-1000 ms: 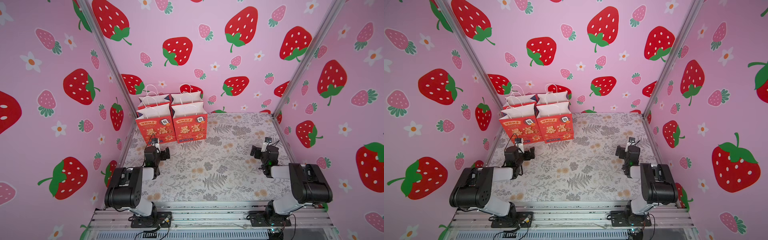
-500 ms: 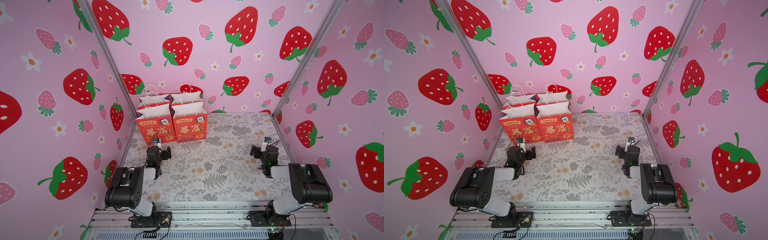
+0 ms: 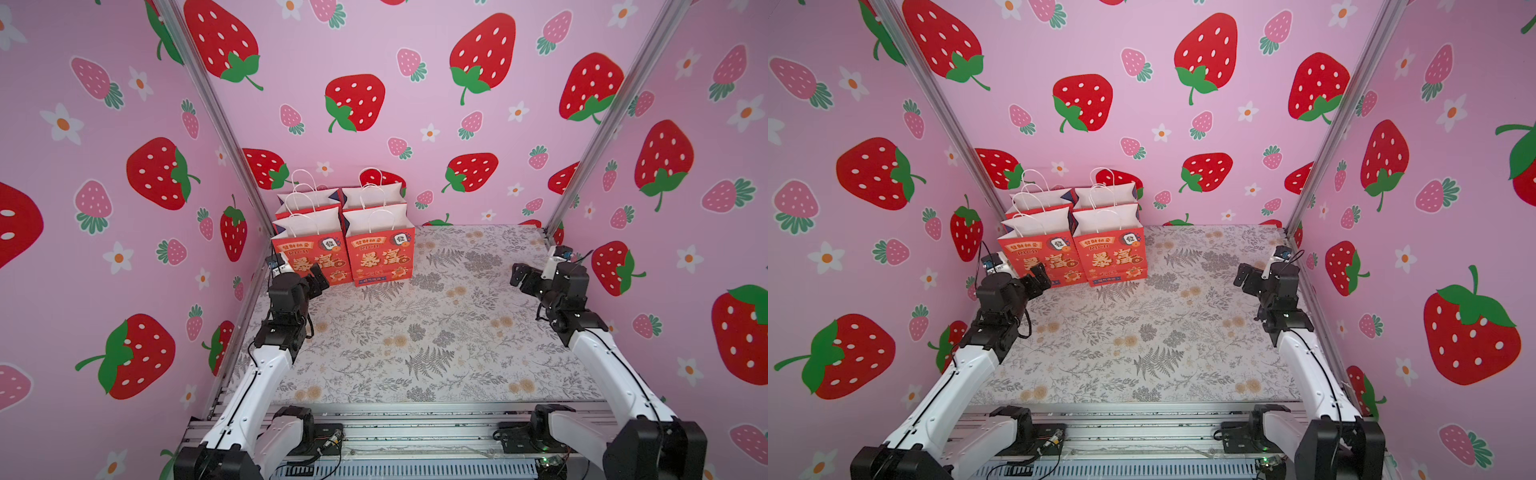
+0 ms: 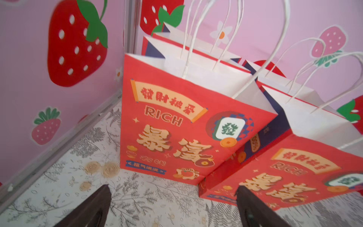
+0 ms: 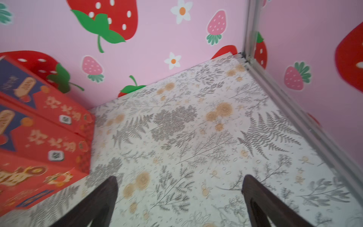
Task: Put away the paper bag
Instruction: Pick up the paper bag from the center of the board.
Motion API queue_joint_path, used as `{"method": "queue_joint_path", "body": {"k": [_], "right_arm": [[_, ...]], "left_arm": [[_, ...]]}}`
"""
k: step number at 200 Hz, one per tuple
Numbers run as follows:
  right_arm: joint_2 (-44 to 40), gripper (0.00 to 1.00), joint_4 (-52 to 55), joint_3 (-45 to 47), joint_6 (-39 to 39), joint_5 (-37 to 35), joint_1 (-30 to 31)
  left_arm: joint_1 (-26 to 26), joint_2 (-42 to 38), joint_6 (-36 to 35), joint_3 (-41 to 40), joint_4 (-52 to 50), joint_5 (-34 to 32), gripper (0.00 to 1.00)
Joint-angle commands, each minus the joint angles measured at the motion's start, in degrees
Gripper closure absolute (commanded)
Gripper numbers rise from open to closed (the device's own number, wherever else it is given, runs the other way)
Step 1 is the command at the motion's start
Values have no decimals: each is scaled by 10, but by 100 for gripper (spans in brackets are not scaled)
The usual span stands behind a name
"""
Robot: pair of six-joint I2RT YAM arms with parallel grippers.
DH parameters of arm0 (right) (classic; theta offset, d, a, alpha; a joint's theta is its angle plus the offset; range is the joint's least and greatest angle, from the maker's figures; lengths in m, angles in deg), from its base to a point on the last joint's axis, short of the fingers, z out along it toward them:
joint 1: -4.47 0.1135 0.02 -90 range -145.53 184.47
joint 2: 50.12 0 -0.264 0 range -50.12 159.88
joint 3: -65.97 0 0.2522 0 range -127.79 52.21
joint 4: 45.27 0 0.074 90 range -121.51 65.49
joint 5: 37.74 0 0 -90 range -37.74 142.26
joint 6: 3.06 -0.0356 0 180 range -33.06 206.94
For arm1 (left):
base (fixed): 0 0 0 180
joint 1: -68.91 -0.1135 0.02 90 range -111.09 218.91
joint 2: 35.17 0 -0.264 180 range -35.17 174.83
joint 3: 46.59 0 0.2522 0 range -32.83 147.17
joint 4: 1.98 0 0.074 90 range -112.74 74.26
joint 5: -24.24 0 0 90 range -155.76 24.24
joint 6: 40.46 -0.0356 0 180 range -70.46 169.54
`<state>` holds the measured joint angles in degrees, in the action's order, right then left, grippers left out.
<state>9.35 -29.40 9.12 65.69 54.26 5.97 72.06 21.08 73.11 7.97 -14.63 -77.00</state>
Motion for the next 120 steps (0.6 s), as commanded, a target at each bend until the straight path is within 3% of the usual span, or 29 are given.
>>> {"method": "queue_joint_path", "body": {"k": [1,36,56,75,99,120], "right_arm": [[-38,3,35,14,-35,128,1],[2,12,26,-35,-32,242,32],[57,16,18,-89,-2,226,96],[131,21,38,-173,34,218,148],[209,26,40,-261,52,203,183],[277,26,43,-334,74,199,198]], "left_arm": [[-1,-25,21,7,-87,78,1],[16,-74,32,8,-73,117,11],[50,-80,42,0,-50,117,15],[101,-74,33,0,-44,73,16],[145,-59,14,-8,-27,31,16],[152,-44,12,-22,-13,18,16]]}}
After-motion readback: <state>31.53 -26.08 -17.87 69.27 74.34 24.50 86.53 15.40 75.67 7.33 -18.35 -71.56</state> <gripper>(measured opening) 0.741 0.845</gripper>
